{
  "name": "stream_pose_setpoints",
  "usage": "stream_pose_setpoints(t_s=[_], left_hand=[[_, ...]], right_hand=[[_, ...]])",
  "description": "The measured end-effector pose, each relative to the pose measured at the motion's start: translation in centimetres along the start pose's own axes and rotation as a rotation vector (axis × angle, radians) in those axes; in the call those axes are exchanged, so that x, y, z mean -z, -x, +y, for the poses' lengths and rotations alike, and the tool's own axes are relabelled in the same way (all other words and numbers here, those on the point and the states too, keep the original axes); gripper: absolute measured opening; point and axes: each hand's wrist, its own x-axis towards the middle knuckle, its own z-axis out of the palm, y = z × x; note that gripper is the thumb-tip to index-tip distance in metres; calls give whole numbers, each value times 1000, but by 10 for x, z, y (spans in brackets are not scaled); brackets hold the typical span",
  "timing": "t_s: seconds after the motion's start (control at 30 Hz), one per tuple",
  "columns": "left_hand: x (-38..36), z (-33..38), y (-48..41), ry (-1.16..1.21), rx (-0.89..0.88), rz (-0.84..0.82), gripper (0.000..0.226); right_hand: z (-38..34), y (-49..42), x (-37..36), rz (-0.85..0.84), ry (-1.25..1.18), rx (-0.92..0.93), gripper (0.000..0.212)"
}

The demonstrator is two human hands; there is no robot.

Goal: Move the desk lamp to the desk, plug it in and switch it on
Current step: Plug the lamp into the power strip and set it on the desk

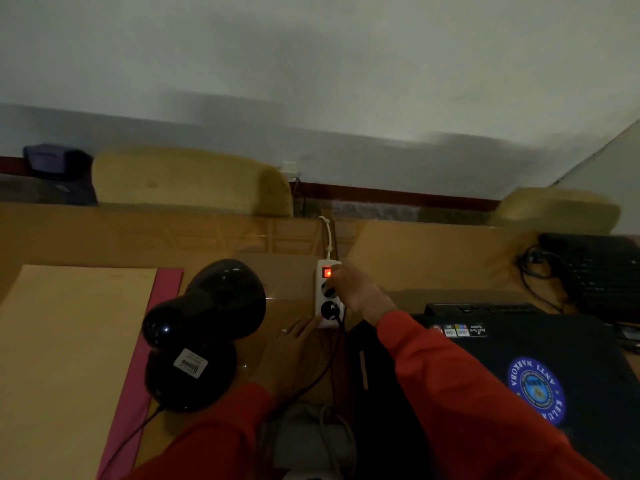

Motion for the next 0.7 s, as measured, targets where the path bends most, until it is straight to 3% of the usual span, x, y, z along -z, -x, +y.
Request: stream_pose_setpoints(t_s=[0.23, 0.47, 0.6, 0.7], left_hand=[[6, 6, 1, 2, 61, -56, 76], [27, 18, 2, 23, 66, -142, 67], [45, 34, 29, 242, 135, -143, 40], [60, 40, 58, 358, 226, -119, 32]], right_hand=[[-10, -4, 1, -31, 142, -17, 29], [-6, 4, 5, -26, 488, 180, 29], [-8, 22, -7, 180, 516, 292, 30], [-21, 43, -21, 281, 334, 351, 28]])
